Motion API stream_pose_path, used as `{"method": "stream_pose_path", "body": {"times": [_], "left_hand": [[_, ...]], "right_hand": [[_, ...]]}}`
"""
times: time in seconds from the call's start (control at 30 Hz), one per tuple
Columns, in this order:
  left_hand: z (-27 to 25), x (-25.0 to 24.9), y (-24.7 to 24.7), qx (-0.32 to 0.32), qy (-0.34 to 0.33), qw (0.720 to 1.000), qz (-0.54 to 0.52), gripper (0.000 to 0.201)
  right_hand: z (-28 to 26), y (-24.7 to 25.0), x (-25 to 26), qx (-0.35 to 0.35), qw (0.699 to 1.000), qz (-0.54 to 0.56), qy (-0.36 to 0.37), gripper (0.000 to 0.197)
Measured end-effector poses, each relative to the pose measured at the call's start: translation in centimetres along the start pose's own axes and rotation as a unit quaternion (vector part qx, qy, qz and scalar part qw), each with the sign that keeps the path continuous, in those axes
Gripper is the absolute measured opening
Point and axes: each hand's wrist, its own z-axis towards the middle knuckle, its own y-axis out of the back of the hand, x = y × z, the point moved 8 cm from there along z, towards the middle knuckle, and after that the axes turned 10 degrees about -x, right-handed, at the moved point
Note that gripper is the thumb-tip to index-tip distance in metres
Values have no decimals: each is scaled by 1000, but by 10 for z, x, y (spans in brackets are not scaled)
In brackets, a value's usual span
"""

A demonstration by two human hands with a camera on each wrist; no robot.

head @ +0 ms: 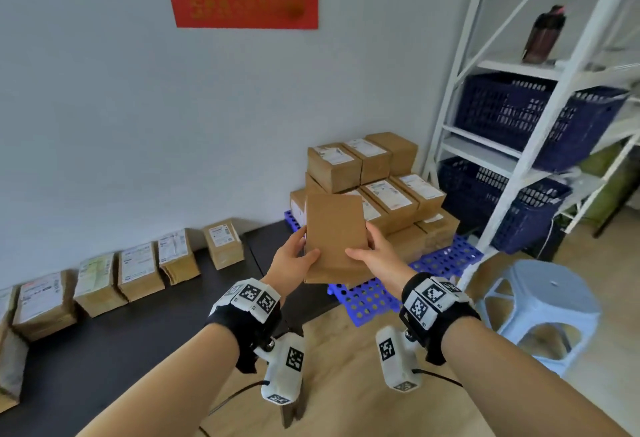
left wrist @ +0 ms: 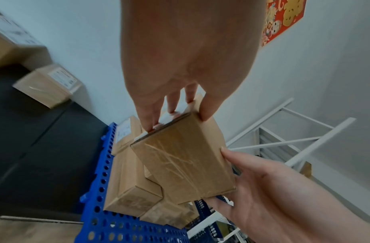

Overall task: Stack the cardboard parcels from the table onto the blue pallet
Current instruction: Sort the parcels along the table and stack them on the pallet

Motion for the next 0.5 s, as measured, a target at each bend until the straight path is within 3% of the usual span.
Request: {"method": "stream_pose_path", "body": {"times": [0.23,0.5], "left_hand": [[47,-19,-68,16,9,999,-36,53],[128,-27,-140,41,27,999,-5,60]], "right_hand": [[62,60,0,-41,999,-11,-5,71],[148,124,-2,-54,998,-24,-21,65]]}}
